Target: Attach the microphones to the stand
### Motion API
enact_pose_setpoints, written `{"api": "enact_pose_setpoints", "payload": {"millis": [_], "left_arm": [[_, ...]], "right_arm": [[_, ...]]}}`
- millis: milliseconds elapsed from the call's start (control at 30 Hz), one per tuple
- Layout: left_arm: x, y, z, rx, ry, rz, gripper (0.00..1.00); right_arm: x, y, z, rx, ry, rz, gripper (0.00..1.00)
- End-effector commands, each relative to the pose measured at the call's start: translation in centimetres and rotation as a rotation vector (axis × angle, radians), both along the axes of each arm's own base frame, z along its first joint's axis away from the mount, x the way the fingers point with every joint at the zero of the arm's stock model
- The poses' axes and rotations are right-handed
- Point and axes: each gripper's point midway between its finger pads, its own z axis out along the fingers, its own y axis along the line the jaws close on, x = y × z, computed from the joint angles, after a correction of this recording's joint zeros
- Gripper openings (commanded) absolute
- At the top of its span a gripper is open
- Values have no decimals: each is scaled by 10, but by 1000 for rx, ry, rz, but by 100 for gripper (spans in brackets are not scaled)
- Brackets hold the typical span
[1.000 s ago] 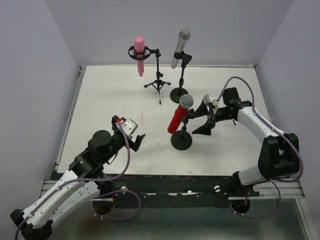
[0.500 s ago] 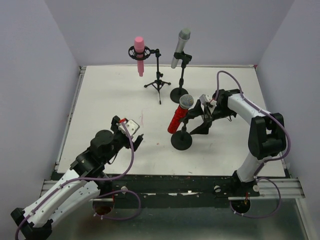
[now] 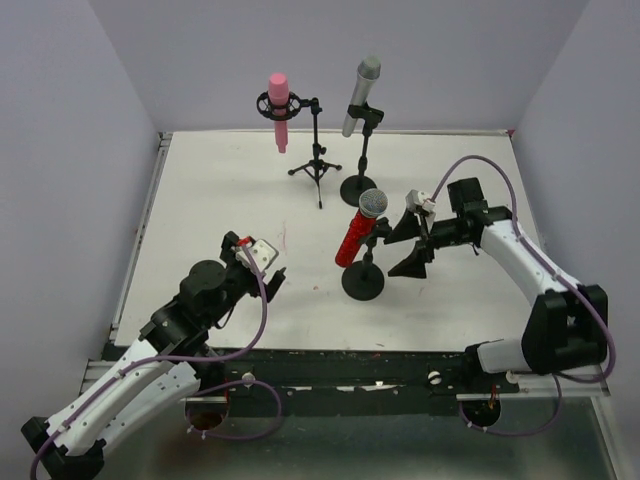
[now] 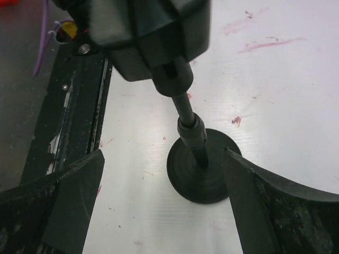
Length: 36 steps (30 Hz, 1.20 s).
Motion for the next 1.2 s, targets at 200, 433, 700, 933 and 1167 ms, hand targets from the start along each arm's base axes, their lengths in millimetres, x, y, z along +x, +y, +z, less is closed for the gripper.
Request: {"api": "enact_pose_setpoints", "payload": {"millis": [200,433,700,933,1167], "left_arm": [[0,2,10,-14,-19,5,99],[0,7,11,-18,-28,26,99],[2,7,8,-2,-18,33,99],[2,6,7,0,-15,32,99],[2,7,7,0,-16,33,99]], "right_arm": [[23,2,15,17,-101,-194,100],[35,26,15,50,-86,-253,97],[24,42,18,101,-60,-201,79],[17,44,11,120,-63,-164,47],[13,45,7,132,-68,-136,37]]}}
